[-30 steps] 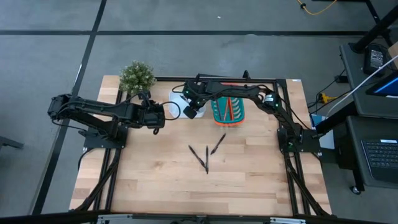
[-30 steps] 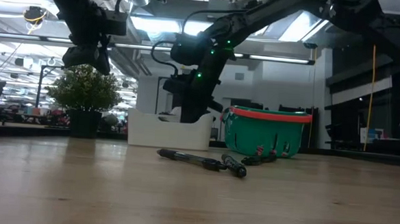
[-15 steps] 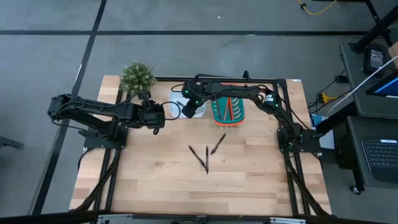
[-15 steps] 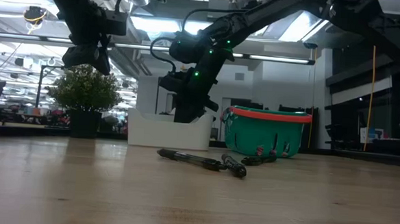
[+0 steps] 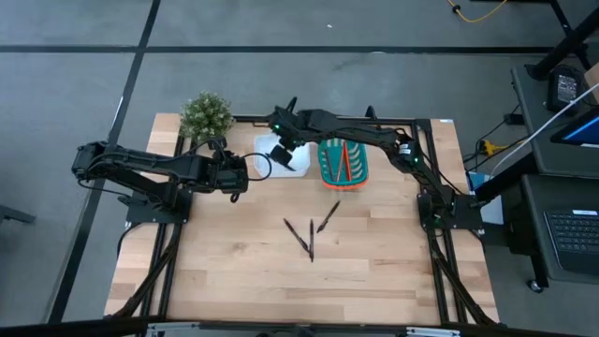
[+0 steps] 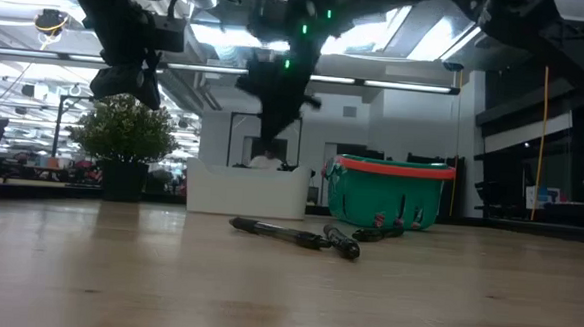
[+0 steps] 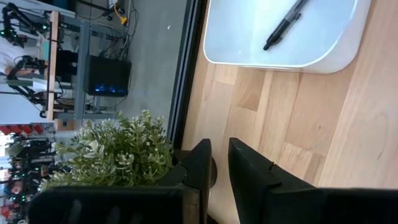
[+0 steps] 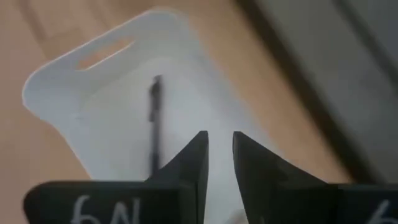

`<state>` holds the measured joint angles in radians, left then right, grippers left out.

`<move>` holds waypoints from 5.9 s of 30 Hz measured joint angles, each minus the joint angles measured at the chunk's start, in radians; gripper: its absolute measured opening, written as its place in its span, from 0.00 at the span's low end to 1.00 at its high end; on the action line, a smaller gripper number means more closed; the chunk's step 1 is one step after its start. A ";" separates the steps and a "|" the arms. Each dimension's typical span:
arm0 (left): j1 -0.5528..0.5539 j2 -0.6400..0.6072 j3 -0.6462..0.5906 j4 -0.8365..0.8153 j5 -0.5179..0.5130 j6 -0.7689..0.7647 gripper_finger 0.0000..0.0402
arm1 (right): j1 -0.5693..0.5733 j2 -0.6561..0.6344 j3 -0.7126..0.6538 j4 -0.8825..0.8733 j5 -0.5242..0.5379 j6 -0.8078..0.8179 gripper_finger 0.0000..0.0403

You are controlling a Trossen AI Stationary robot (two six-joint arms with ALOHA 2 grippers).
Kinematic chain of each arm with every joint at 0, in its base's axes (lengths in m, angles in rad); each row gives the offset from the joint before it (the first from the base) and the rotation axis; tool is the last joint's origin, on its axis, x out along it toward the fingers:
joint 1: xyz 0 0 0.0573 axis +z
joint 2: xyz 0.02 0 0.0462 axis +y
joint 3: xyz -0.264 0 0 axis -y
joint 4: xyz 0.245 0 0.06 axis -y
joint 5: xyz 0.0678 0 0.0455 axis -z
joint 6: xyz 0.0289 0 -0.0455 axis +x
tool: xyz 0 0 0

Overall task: Sort pens & pencils
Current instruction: Put the left black ballpen into the white bin

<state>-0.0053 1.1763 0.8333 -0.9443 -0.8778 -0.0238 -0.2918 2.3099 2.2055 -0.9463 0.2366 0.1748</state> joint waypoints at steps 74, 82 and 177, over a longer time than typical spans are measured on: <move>-0.246 0.587 0.233 0.621 0.775 0.642 0.24 | 0.165 -0.402 0.095 -0.581 0.623 0.055 0.19; -0.244 0.615 0.234 0.670 0.802 0.666 0.24 | 0.164 -0.402 0.095 -0.566 0.623 0.049 0.19; -0.190 0.658 0.261 0.612 0.753 0.281 0.04 | 0.164 -0.402 0.094 -0.465 0.572 -0.004 0.19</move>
<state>-0.1949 1.8345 1.0946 -0.3327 -0.1252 0.2571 -0.1276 1.9076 2.2997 -1.4113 0.8089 0.1709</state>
